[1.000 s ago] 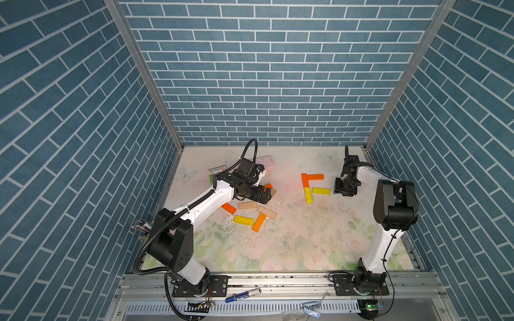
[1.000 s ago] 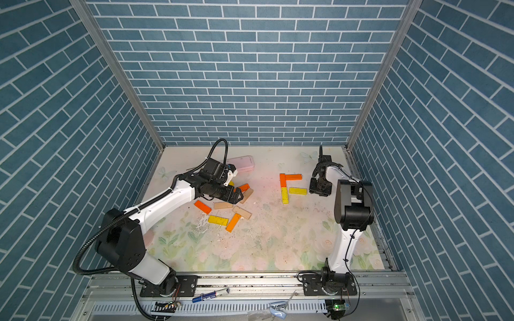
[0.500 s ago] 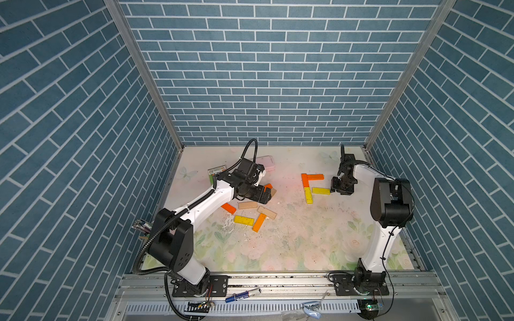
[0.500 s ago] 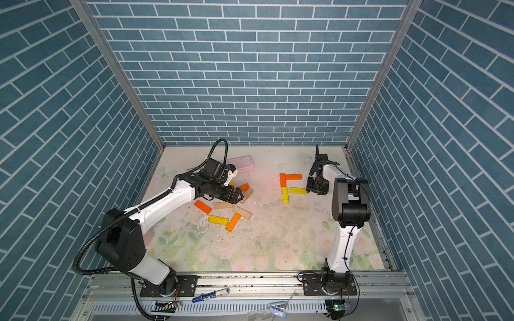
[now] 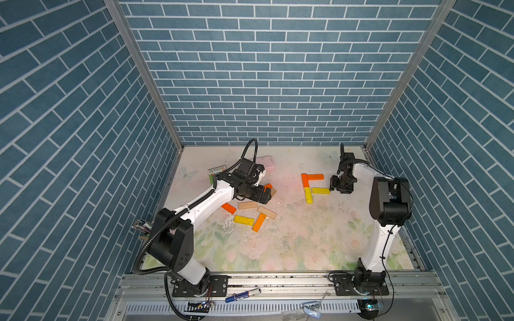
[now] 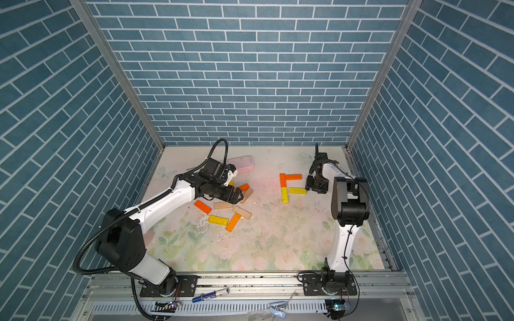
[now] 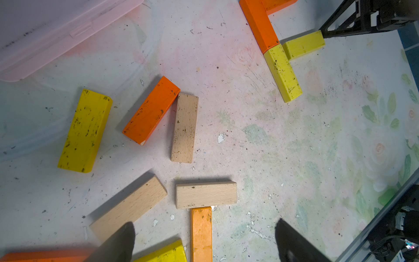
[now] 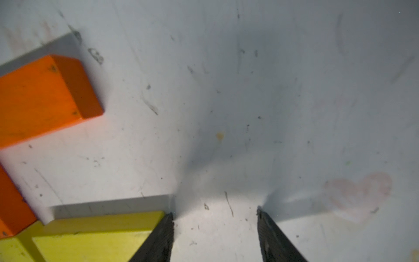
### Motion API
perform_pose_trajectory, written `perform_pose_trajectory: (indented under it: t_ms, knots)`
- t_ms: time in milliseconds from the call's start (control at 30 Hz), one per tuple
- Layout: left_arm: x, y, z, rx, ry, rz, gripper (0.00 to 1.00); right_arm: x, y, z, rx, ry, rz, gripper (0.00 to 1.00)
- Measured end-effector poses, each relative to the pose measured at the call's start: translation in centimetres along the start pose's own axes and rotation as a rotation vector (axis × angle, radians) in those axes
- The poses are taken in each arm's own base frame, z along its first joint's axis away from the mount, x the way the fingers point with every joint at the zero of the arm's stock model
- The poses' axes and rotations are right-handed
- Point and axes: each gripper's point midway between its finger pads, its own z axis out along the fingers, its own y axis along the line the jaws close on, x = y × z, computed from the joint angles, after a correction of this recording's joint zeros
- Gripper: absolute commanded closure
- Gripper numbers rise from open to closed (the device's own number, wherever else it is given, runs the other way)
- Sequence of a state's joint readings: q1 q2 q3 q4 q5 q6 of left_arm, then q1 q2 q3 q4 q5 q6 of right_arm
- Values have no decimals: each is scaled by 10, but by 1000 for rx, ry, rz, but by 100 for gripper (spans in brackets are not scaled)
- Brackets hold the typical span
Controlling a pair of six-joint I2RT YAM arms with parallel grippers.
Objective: Assemble the number 6 with building blocks
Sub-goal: Adjust the building block at the center of the board.
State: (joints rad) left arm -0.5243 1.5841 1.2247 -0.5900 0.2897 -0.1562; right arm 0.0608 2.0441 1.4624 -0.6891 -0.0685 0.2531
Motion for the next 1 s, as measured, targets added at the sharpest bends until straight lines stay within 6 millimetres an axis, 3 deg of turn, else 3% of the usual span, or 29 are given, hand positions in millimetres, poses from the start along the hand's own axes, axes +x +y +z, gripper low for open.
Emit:
perform_pose_trajectory:
  t_ms: [567, 833, 1000]
  knots:
    - [2, 1, 5, -2, 14, -3, 3, -9, 4, -3, -4, -20, -3, 33]
    - [3, 1, 5, 2, 15, -3, 3, -1, 0, -37, 7, -77, -21, 41]
    - [3, 0, 5, 6, 16, -4, 3, 12, -1, -36, 20, -58, -67, 43]
